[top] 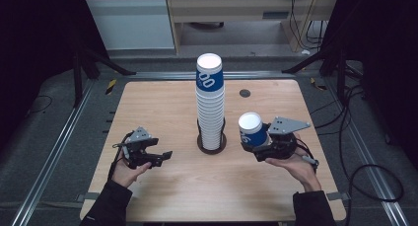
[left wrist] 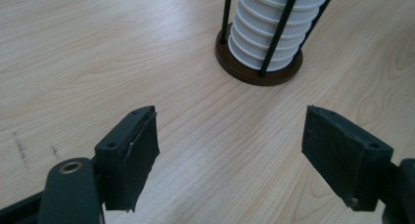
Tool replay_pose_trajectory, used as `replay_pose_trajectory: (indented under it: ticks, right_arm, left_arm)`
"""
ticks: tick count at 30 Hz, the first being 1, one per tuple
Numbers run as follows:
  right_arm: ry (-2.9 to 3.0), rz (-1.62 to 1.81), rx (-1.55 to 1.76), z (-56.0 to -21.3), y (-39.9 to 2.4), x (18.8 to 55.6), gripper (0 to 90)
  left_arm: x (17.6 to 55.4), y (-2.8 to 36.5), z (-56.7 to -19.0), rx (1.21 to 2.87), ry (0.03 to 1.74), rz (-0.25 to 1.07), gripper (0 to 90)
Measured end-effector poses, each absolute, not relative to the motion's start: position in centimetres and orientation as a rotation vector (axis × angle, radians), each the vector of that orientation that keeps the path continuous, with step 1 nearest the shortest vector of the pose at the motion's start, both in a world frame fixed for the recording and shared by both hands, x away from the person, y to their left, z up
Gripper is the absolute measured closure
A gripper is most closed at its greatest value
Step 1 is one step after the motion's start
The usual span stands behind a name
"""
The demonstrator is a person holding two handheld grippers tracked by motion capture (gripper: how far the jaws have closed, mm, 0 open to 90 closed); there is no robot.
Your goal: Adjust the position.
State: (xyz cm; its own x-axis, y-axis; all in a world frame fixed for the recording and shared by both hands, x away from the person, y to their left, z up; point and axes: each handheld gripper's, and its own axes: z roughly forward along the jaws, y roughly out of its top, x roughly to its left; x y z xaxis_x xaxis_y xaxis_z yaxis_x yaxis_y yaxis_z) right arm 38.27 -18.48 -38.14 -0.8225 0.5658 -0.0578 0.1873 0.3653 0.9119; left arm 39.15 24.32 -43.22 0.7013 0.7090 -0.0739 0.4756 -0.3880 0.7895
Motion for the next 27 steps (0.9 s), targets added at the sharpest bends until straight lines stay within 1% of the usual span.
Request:
replay_pose_trajectory:
  ticks: [7, 10, 27]
  right_arm:
    - [2.362, 1.377, 0.593, -39.4, -17.9, 37.9, 19.0]
    - [2.374, 1.403, 0.567, -39.7, -17.7, 37.8, 19.0]
    - [2.529, 1.312, 0.462, -42.4, -14.9, 38.5, 18.9]
  left_arm:
    - [38.7, 23.4, -43.0, 2.088, 0.843, 0.314, 20.7]
    - [38.6, 23.1, -43.0, 2.100, 0.828, 0.309, 20.7]
    - [38.1, 21.9, -42.4, 2.137, 0.744, 0.275, 21.0]
